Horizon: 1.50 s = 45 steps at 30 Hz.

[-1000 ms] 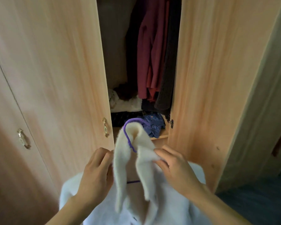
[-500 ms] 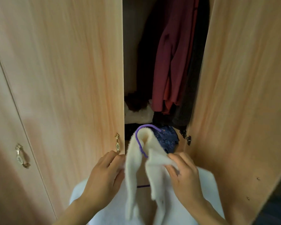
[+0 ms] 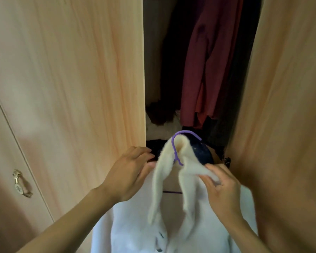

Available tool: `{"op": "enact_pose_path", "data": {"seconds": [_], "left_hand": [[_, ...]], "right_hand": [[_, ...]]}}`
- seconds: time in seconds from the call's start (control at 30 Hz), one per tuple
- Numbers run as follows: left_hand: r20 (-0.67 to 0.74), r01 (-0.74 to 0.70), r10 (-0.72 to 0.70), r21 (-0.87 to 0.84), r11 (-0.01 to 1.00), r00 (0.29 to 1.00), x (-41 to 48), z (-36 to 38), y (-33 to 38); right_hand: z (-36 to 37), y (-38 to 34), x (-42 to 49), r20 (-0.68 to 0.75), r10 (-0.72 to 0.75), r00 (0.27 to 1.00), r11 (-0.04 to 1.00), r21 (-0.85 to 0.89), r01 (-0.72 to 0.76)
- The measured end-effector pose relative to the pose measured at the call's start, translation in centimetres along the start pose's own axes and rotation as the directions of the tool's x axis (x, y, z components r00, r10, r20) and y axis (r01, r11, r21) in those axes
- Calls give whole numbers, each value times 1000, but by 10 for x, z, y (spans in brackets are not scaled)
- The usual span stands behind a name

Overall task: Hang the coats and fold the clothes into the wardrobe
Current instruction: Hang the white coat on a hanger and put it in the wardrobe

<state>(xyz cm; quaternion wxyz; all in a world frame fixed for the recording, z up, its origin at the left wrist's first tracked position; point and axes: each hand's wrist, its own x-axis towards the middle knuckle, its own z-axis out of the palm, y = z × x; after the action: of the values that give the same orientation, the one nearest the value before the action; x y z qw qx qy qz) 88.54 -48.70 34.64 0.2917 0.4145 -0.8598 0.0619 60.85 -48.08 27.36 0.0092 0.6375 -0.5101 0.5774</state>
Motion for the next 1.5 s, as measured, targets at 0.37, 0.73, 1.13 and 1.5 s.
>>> {"op": "enact_pose_path", "data": {"seconds": [0.37,0.73,1.13,1.5], "left_hand": [[197,-57,-110,685,727,974,101,14,-36],[160,67,-363,840,539,918,132,29,-25],[211,-11,-320,848,530,924,78,9,18],[222,-63,-223,828,556,949,-9,-37,68]], "right_hand": [[14,36,52,-18,-109,994,983,148,110],[26,64,90,59,-156,986,939,317,130],[19,52,56,101,-193,976,903,407,137],[-22,-10,-4,145,-198,969,917,378,130]]}}
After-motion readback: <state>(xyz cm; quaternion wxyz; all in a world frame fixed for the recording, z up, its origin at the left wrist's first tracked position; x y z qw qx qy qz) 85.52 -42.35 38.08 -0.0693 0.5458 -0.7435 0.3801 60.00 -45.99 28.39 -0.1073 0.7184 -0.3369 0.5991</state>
